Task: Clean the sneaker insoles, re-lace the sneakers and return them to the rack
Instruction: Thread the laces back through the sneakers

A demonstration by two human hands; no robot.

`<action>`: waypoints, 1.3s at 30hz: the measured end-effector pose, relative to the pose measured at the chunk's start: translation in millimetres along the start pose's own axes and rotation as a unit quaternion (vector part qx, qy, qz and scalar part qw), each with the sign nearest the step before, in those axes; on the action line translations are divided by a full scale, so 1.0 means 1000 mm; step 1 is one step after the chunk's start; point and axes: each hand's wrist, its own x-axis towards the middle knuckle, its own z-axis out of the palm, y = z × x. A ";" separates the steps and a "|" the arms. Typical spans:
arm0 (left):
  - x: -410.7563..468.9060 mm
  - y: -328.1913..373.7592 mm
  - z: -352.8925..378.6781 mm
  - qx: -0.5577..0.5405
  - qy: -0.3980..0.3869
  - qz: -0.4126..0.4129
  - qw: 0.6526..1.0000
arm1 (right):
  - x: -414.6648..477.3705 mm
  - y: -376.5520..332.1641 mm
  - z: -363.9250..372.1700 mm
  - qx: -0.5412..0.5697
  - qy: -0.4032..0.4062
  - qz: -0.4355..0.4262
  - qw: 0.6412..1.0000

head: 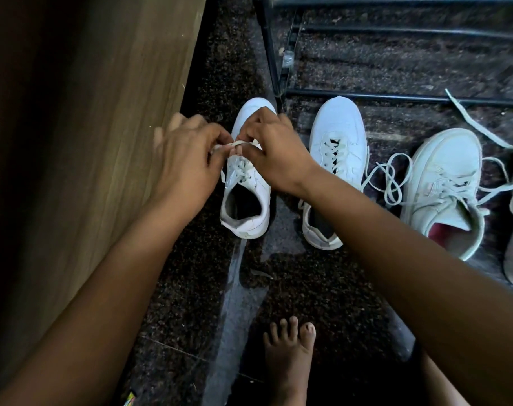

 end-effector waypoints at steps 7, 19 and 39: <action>0.002 -0.009 0.010 -0.221 -0.122 -0.145 0.957 | 0.003 0.000 -0.006 0.049 0.039 0.045 0.997; 0.002 -0.003 0.008 -0.419 -0.120 -0.176 0.882 | -0.002 -0.003 -0.001 0.084 0.007 0.005 0.996; 0.016 -0.085 0.021 0.304 -0.111 -0.045 0.945 | -0.018 0.065 -0.041 -0.341 -0.067 0.135 0.928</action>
